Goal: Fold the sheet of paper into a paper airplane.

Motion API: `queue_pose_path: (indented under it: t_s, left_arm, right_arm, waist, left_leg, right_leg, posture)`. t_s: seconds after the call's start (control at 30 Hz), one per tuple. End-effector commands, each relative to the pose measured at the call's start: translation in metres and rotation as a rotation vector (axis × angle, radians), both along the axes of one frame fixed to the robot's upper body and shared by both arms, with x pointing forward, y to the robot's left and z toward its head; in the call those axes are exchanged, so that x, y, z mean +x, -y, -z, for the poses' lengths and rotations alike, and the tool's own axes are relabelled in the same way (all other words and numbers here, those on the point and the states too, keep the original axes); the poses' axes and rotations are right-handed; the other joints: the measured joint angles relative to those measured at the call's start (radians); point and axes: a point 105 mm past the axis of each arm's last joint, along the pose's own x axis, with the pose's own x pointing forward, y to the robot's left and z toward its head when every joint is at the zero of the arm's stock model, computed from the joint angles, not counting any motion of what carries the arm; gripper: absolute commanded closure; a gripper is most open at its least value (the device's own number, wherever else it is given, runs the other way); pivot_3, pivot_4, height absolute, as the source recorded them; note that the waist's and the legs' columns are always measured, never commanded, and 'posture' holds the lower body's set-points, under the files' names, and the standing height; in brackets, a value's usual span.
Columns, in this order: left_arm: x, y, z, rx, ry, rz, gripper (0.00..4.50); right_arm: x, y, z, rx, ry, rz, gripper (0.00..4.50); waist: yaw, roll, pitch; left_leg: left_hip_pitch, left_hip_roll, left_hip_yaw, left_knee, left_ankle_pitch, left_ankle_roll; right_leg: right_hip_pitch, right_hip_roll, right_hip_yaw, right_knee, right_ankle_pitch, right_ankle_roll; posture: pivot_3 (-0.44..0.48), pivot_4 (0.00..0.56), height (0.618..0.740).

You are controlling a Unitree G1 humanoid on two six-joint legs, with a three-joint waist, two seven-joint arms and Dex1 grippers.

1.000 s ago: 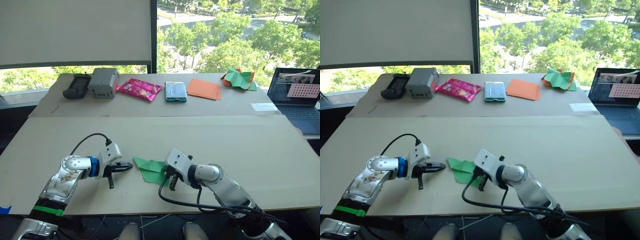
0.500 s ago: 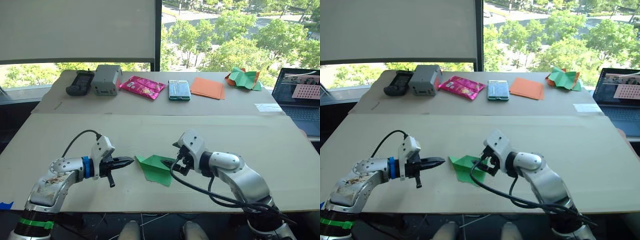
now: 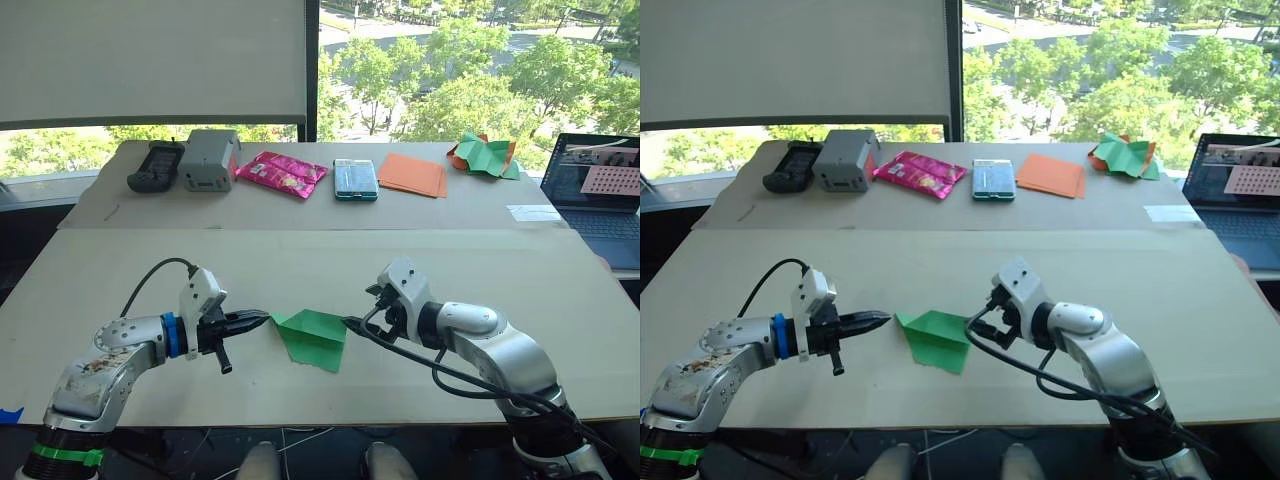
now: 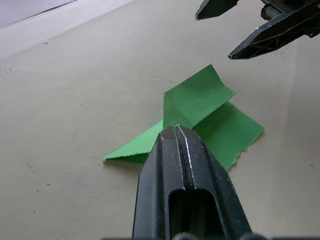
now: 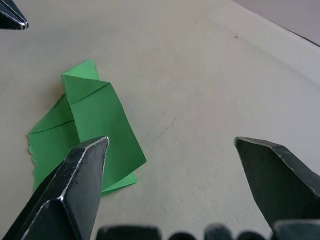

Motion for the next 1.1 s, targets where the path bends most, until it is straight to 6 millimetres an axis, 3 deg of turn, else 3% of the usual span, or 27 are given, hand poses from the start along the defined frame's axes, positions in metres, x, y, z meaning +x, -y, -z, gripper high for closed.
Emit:
queue_pose_path:
  t_s: [0.03,0.3,0.4,0.7,0.77,1.1]
  left_arm:
    - [-0.004,0.005,-0.009,-0.012,0.034,-0.001,4.5]
    - [-0.009,0.011,-0.008,-0.013,0.029,-0.01,4.5]
    - [-0.009,0.009,-0.008,-0.011,0.03,-0.021,4.5]
    - [-0.01,0.008,-0.009,0.0,0.031,-0.029,4.5]
    - [-0.01,0.009,-0.011,0.0,0.035,-0.03,4.5]
    - [-0.003,0.008,-0.015,0.008,0.046,-0.039,4.5]
  right_arm:
    - [-0.002,-0.006,-0.01,0.101,-0.019,-0.06,0.04]
    - [-0.003,-0.012,0.007,0.19,-0.18,-0.115,0.04]
    - [-0.004,-0.017,0.007,0.224,-0.2,-0.133,0.88]
    - [-0.006,-0.022,0.005,0.24,-0.206,-0.158,4.0]
    - [-0.006,-0.022,0.005,0.238,-0.205,-0.16,4.45]
    - [-0.004,-0.026,0.002,0.21,-0.132,-0.163,4.45]
  waist:
    - [0.0,0.0,0.0]
    - [0.001,0.0,0.0]
    - [0.0,0.0,0.0]
    - [0.002,0.0,0.0]
    - [0.002,0.0,0.0]
    - [0.002,0.0,0.0]
  left_leg:
    - [0.0,0.0,0.0,0.0,0.0,0.0]
    - [0.0,0.0,0.0,0.001,0.0,0.0]
    - [0.0,0.0,0.0,0.001,0.0,0.0]
    - [0.0,0.0,0.0,0.001,0.0,0.0]
    - [0.0,0.0,0.0,0.001,0.0,0.0]
    - [0.0,0.0,0.0,0.001,0.0,0.0]
  right_leg:
    - [0.0,0.0,0.0,0.0,0.0,0.0]
    - [0.0,0.0,0.0,0.0,0.0,0.0]
    - [0.0,0.0,0.0,0.0,0.0,0.0]
    - [0.001,0.001,0.0,0.001,0.0,0.0]
    - [0.001,0.001,0.0,0.001,0.0,0.0]
    - [0.001,0.001,0.0,0.001,0.0,0.0]
  posture:
    - [0.0,0.15,0.706]
    - [0.0,0.15,0.706]
    - [0.0,0.15,0.706]
    - [0.0,0.15,0.706]
    - [0.0,0.15,0.706]
    - [0.0,0.15,0.706]
